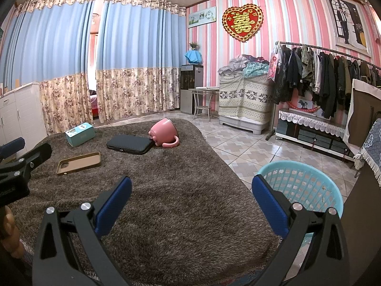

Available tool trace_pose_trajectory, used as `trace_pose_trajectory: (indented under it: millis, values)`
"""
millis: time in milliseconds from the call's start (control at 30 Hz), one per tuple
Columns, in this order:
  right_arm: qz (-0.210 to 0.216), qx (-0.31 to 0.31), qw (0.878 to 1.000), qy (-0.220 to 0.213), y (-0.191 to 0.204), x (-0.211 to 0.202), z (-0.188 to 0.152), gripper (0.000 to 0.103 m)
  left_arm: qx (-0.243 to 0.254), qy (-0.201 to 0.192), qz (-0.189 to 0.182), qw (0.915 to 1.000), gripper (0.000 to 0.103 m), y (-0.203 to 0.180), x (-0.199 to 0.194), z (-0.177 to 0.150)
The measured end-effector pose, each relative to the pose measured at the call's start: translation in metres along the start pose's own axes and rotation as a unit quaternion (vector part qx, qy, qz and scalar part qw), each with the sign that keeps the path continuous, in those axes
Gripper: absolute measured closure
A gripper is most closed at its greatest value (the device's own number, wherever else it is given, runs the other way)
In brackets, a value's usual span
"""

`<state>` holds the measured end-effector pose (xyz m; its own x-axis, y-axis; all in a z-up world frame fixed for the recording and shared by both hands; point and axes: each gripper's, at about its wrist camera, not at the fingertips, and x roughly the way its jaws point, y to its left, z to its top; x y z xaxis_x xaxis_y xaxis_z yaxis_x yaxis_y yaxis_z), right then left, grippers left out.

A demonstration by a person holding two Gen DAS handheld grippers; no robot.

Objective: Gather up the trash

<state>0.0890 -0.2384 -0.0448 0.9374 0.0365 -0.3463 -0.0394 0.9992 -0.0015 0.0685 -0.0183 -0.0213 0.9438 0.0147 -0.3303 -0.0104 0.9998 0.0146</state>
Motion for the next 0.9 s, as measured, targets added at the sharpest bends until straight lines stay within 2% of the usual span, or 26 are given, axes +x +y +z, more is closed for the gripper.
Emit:
trace_pose_trajectory:
  millis: [900]
  values:
    - [0.000, 0.000, 1.000, 0.000, -0.0019, -0.0002, 0.0002, 0.004, 0.001, -0.004, 0.001, 1.0000, 0.005, -0.0006, -0.0017, -0.0009]
